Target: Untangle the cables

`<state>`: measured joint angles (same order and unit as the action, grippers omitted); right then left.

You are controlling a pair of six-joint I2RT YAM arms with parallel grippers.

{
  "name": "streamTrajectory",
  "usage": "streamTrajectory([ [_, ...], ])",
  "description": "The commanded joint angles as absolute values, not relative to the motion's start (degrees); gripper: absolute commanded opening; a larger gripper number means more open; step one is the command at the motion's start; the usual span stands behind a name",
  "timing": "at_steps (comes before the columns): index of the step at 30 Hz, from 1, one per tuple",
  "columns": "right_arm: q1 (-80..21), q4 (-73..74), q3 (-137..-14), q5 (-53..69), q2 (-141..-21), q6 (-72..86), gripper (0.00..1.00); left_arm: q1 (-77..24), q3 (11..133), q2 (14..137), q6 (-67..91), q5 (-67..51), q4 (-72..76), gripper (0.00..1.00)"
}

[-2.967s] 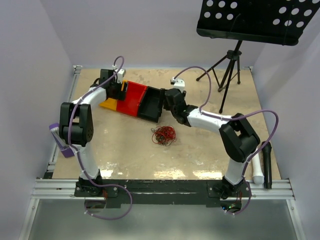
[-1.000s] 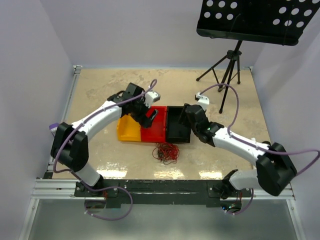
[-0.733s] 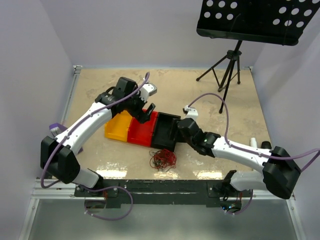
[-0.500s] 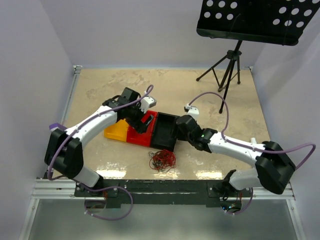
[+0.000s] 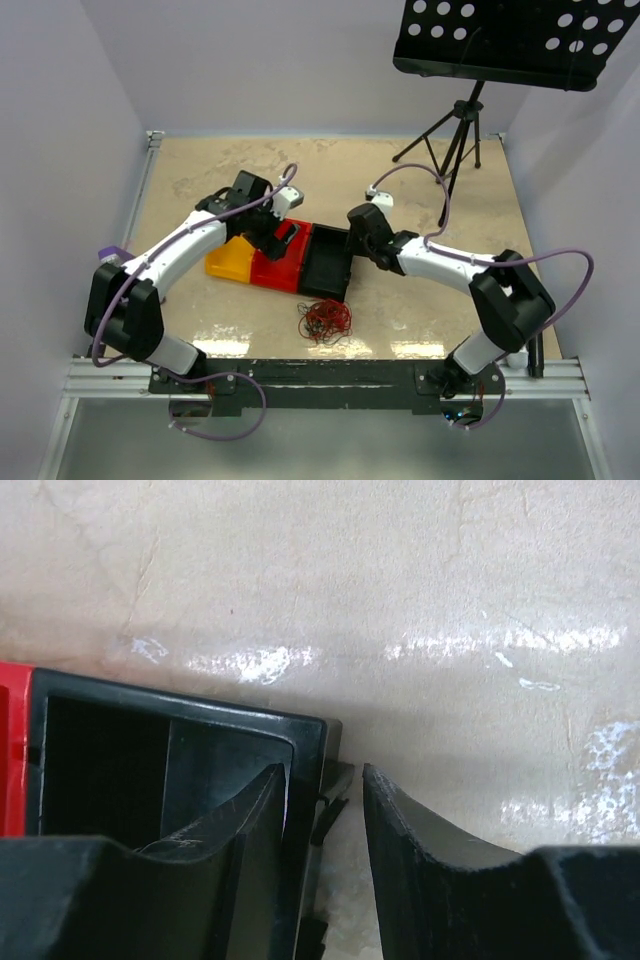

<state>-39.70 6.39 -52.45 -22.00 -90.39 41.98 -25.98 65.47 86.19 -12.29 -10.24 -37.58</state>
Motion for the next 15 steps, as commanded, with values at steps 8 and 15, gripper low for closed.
streamTrajectory([
  [8, -31.73, 7.65, -60.03, -27.68, -92.29, 34.55, 0.38, -19.78, 66.03, 82.35, -16.96, -8.01, -36.67, 0.98],
  [15, -29.8, 8.35, -62.23, -29.97, -94.66, 33.84, 0.38, -19.69, 59.77, 83.76, -17.14, -4.04, -30.85, 0.96],
])
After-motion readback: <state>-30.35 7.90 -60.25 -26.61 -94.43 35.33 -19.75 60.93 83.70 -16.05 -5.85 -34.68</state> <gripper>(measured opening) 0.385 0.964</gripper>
